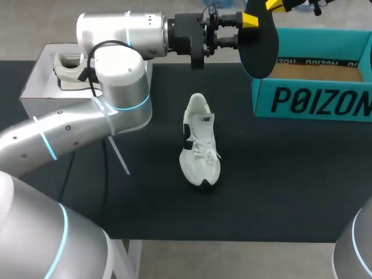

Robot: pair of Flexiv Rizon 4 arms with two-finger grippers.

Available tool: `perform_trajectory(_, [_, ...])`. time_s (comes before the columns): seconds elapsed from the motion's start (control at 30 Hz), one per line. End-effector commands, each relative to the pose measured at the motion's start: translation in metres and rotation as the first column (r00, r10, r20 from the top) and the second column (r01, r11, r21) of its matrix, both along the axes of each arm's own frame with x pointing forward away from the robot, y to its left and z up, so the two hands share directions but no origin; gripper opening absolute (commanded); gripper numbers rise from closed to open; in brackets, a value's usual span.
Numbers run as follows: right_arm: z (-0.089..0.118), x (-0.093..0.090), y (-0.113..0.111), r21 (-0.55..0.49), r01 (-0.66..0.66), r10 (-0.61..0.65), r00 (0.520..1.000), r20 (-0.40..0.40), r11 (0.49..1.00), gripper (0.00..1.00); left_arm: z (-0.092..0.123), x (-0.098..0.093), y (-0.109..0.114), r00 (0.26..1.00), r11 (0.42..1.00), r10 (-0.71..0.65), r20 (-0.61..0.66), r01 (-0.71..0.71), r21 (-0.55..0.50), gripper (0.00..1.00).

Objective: Take the shoe out of the shoebox, open the shoe tongue, remove and reinsert the insole, then place the shoe into the shoebox

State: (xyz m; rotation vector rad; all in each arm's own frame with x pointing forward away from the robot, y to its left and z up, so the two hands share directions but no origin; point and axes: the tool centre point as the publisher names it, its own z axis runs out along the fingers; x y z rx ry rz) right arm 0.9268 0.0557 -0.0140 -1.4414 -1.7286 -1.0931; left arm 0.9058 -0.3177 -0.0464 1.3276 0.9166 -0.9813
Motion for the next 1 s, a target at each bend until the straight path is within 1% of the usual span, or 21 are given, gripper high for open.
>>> perform_trajectory(0.03, [-0.002, 0.000, 0.002, 0.001, 0.018, -0.018, 1.000, -0.009, 1.000, 0.00, -0.007, -0.005, -0.007, 1.000, 1.000, 0.016, 0.005, -0.016, 0.001, 0.00])
perform_trajectory(0.2, [-0.004, 0.003, 0.002, 0.010, 0.061, -0.061, 0.998, -0.034, 0.998, 0.00, -0.010, -0.010, -0.009, 1.000, 1.000, 0.024, 0.010, -0.024, 0.000, 0.00])
perform_trajectory(0.33, [-0.005, 0.002, 0.002, 0.024, 0.069, -0.067, 0.996, -0.050, 0.997, 0.00, -0.007, -0.014, -0.007, 0.999, 0.999, 0.034, 0.002, -0.034, -0.008, 0.00])
perform_trajectory(0.37, [-0.005, 0.002, 0.001, 0.025, 0.069, -0.067, 0.996, -0.050, 0.997, 0.05, -0.006, -0.015, -0.006, 0.999, 0.999, 0.038, -0.003, -0.038, -0.012, 0.00])
perform_trajectory(0.43, [-0.004, 0.000, 0.001, 0.036, 0.064, -0.062, 0.997, -0.054, 0.997, 0.91, -0.005, -0.016, -0.005, 0.999, 0.999, 0.045, -0.004, -0.045, -0.019, 0.00])
perform_trajectory(0.47, [-0.004, 0.000, 0.000, 0.031, 0.068, -0.067, 0.996, -0.055, 0.997, 1.00, -0.004, -0.017, -0.005, 0.999, 0.999, 0.046, -0.004, -0.046, -0.020, 0.00])
perform_trajectory(0.6, [-0.003, -0.003, -0.004, 0.022, 0.084, -0.082, 0.995, -0.060, 0.996, 1.00, -0.005, -0.017, -0.003, 0.998, 0.998, 0.060, -0.021, -0.060, -0.025, 0.00])
perform_trajectory(0.7, [-0.004, -0.006, -0.012, 0.001, 0.096, -0.096, 0.994, -0.058, 0.995, 1.00, -0.007, -0.013, 0.002, 0.996, 0.997, 0.051, -0.080, -0.056, -0.059, 0.00])
perform_trajectory(0.77, [-0.004, -0.008, -0.019, -0.003, 0.105, -0.105, 0.993, -0.060, 0.994, 1.00, -0.009, -0.011, 0.005, 0.991, 0.996, 0.060, -0.122, -0.067, -0.052, 0.00])
perform_trajectory(0.8, [-0.004, -0.010, -0.022, -0.009, 0.109, -0.110, 0.992, -0.060, 0.994, 1.00, -0.009, -0.011, 0.007, 0.988, 0.996, 0.050, -0.144, -0.061, -0.071, 0.00])
perform_trajectory(0.87, [-0.004, -0.013, -0.028, -0.012, 0.113, -0.113, 0.992, -0.059, 0.994, 1.00, -0.009, -0.010, 0.009, 0.984, 0.996, 0.038, -0.177, -0.052, -0.076, 0.00])
perform_trajectory(1.0, [0.003, -0.023, -0.036, 0.029, 0.089, -0.089, 0.996, 0.004, 0.996, 1.00, -0.008, -0.010, 0.012, 0.974, 0.997, 0.018, -0.227, -0.034, -0.065, 0.00])
